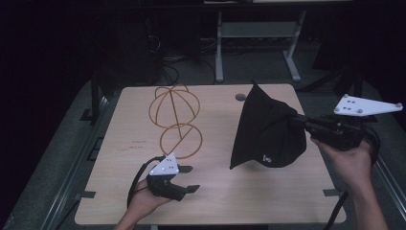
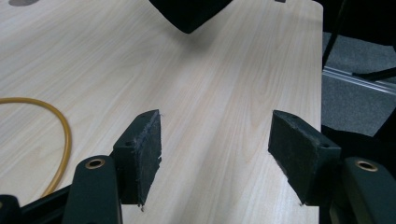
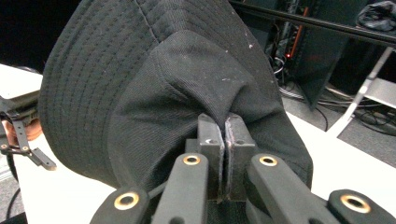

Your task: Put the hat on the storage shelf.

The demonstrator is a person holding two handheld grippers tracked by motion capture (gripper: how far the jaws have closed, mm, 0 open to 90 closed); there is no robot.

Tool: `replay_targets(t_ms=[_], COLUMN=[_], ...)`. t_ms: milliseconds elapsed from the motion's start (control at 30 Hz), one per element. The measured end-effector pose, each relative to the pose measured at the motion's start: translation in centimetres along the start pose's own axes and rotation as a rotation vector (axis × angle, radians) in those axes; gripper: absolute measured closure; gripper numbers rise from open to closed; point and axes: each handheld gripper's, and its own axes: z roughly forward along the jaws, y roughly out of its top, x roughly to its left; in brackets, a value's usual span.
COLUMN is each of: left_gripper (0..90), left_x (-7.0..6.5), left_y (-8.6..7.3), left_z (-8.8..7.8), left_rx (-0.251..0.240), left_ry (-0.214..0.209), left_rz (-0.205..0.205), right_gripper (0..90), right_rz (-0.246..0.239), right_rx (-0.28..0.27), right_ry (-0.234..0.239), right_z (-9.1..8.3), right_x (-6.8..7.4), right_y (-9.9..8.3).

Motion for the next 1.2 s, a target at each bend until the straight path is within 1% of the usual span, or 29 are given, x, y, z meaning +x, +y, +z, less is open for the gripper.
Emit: replay_targets(t_ms=[33, 133, 167, 233, 367, 433, 567, 667, 700, 767, 867, 933, 1033, 1067, 1200], left_gripper=[32.7, 32.5, 31.9, 31.9, 31.4, 31.1, 29.5, 28.6, 28.5, 27.7, 25.9, 25.8, 25.0, 25.0, 24.9], left_x=[0.1, 0.2, 0.3, 0.3, 0.5, 0.7, 0.7, 0.7, 0.7, 0.7, 0.7, 0.7, 0.6, 0.5, 0.5], left_y=[-0.1, -0.2, -0.4, -0.5, -0.7, -0.9, -1.0, -1.1, -1.1, -1.1, -1.1, -1.1, -1.1, -1.2, -1.2], left_z=[0.0, 0.0, 0.0, -0.1, -0.3, -0.3, -0.4, -0.5, -0.5, -0.5, -0.4, -0.4, -0.6, -0.6, -0.6], left_rx=[-0.004, -0.007, -0.010, -0.012, -0.018, -0.013, -0.010, -0.010, -0.010, -0.004, 0.001, -0.001, -0.005, -0.005, -0.004], left_ry=[-0.005, -0.004, -0.004, 0.000, 0.005, 0.000, 0.003, 0.011, 0.011, 0.007, 0.004, 0.007, 0.017, 0.015, 0.016], left_rz=[-0.006, -0.006, -0.016, -0.021, -0.023, -0.028, -0.028, -0.020, -0.020, -0.015, -0.026, -0.023, -0.016, -0.026, -0.025], right_gripper=[87.6, 87.6, 87.5, 87.5, 87.6, 87.5, 87.5, 87.5, 87.5, 87.5, 87.5, 87.5, 87.4, 87.5, 87.4], right_rz=[-0.006, -0.004, -0.003, -0.008, -0.010, -0.011, -0.013, -0.017, -0.017, -0.027, -0.042, -0.046, -0.053, -0.055, -0.057], right_rx=[0.007, 0.006, 0.008, 0.005, 0.009, 0.013, 0.013, 0.007, 0.007, 0.009, 0.011, 0.014, 0.013, 0.012, 0.010], right_ry=[0.008, 0.015, 0.021, 0.026, 0.039, 0.044, 0.058, 0.072, 0.072, 0.085, 0.093, 0.097, 0.110, 0.113, 0.122], right_z=[0.4, 0.7, 1.0, 1.4, 2.3, 2.7, 3.3, 4.0, 4.0, 4.7, 5.3, 5.5, 6.3, 6.4, 6.9], right_x=[0.1, 0.1, 0.1, 0.1, 0.1, 0.1, 0.1, 0.2, 0.2, 0.3, 0.5, 0.6, 0.9, 0.9, 0.9], right_y=[0.6, 0.9, 1.2, 1.6, 2.3, 2.7, 3.3, 4.1, 4.1, 4.8, 5.5, 5.7, 6.6, 6.8, 7.4])
